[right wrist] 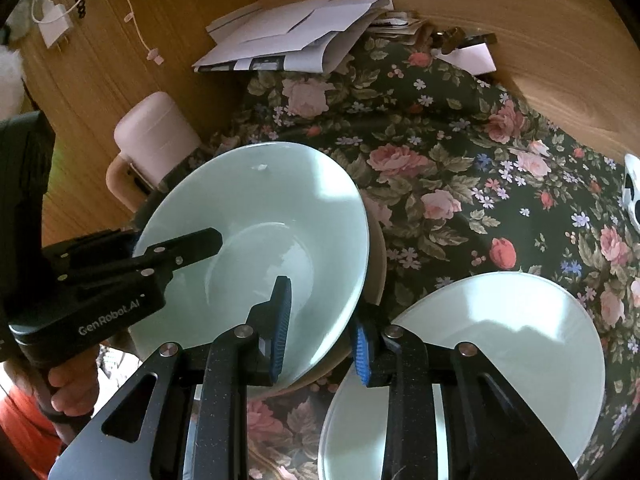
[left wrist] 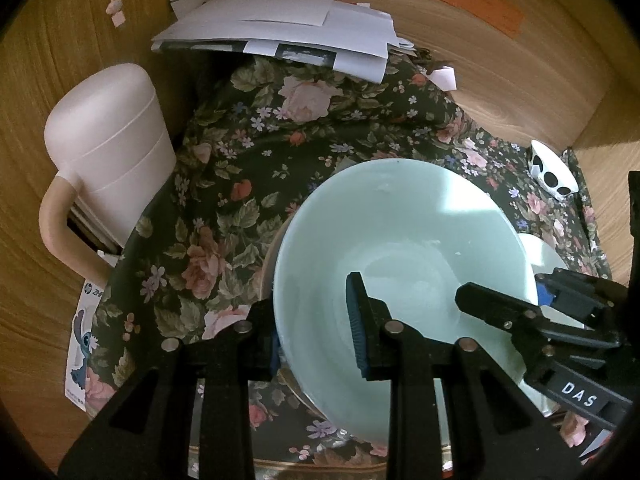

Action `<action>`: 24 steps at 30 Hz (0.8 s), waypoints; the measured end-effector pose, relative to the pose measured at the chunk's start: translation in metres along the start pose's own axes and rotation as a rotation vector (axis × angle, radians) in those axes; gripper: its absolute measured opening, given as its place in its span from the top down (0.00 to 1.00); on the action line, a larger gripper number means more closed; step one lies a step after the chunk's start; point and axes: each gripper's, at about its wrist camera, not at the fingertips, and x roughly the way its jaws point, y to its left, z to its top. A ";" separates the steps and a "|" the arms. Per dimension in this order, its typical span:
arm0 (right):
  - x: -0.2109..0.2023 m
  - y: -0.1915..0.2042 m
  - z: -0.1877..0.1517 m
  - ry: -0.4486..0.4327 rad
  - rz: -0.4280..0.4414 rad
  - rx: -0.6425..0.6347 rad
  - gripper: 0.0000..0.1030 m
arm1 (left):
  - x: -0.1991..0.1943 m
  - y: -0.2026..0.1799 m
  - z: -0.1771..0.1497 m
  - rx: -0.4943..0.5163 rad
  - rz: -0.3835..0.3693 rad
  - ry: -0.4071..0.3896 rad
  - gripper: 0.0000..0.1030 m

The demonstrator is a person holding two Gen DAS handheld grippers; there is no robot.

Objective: Organize plates and bowls

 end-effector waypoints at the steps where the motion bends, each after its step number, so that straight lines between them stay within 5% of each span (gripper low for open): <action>1: 0.000 -0.001 0.001 0.002 0.004 0.002 0.74 | 0.000 0.000 0.000 -0.001 -0.001 0.000 0.73; 8: -0.012 -0.004 0.004 -0.021 -0.012 -0.007 0.74 | 0.001 0.004 0.003 -0.016 -0.011 0.021 0.73; 18: -0.037 -0.015 0.004 -0.081 -0.003 -0.011 0.71 | -0.016 -0.009 0.017 0.056 0.083 -0.071 0.73; 24: -0.069 -0.038 0.009 -0.168 -0.061 0.020 0.55 | -0.038 -0.032 0.029 0.079 0.034 -0.116 0.69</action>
